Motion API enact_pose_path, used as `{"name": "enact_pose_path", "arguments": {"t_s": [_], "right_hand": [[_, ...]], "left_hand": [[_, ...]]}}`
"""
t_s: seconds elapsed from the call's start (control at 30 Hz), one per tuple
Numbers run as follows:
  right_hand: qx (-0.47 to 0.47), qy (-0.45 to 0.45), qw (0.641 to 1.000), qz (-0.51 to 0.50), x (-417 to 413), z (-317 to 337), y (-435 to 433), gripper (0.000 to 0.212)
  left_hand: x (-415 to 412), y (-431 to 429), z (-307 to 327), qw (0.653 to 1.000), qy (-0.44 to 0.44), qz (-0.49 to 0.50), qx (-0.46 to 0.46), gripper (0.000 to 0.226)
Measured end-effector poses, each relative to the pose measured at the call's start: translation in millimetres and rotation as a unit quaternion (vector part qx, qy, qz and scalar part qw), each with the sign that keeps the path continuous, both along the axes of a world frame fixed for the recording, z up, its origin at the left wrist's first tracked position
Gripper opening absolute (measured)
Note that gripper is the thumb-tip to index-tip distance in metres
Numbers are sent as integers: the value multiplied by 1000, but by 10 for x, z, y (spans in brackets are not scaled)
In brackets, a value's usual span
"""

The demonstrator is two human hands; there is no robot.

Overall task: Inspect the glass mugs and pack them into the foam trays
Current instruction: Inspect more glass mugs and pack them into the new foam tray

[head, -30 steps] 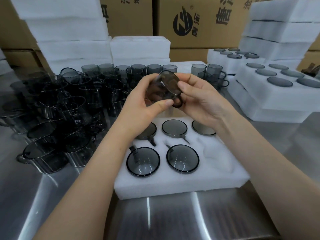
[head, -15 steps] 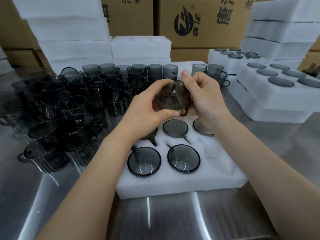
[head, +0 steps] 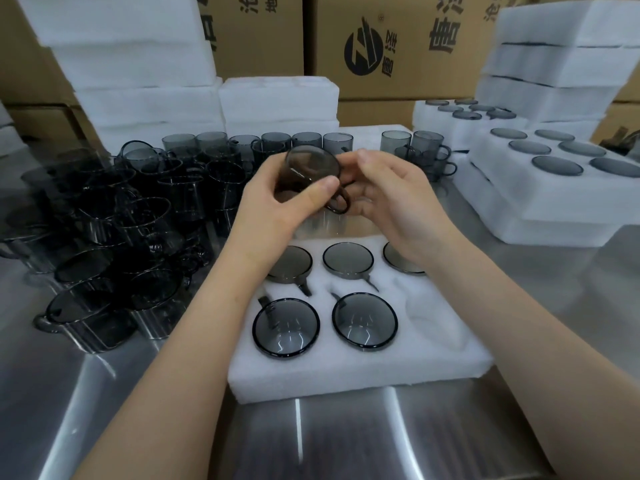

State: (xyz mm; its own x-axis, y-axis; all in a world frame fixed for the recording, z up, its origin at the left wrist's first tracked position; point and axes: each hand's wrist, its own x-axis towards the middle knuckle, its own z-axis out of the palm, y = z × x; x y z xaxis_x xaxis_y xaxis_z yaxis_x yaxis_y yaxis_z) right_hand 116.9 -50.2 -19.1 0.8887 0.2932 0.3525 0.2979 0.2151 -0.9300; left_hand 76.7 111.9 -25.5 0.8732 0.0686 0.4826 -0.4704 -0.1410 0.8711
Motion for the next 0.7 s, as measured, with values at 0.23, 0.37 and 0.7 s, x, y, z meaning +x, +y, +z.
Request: {"name": "enact_pose_path", "arguments": {"t_s": [0.23,0.37,0.7], "right_hand": [[-126,-39,991,20,-21,-47,9,28],[-80,-23,996,44,-18,-35,9,29],[-39,-85,989,118,-107,-3,9,18]], "left_hand": [[26,32,-26,999,-38,-27,1,37],[38,25,-37,999,-39,-11,12,34],[110,39,-39,995,96,14,-12,72]]}}
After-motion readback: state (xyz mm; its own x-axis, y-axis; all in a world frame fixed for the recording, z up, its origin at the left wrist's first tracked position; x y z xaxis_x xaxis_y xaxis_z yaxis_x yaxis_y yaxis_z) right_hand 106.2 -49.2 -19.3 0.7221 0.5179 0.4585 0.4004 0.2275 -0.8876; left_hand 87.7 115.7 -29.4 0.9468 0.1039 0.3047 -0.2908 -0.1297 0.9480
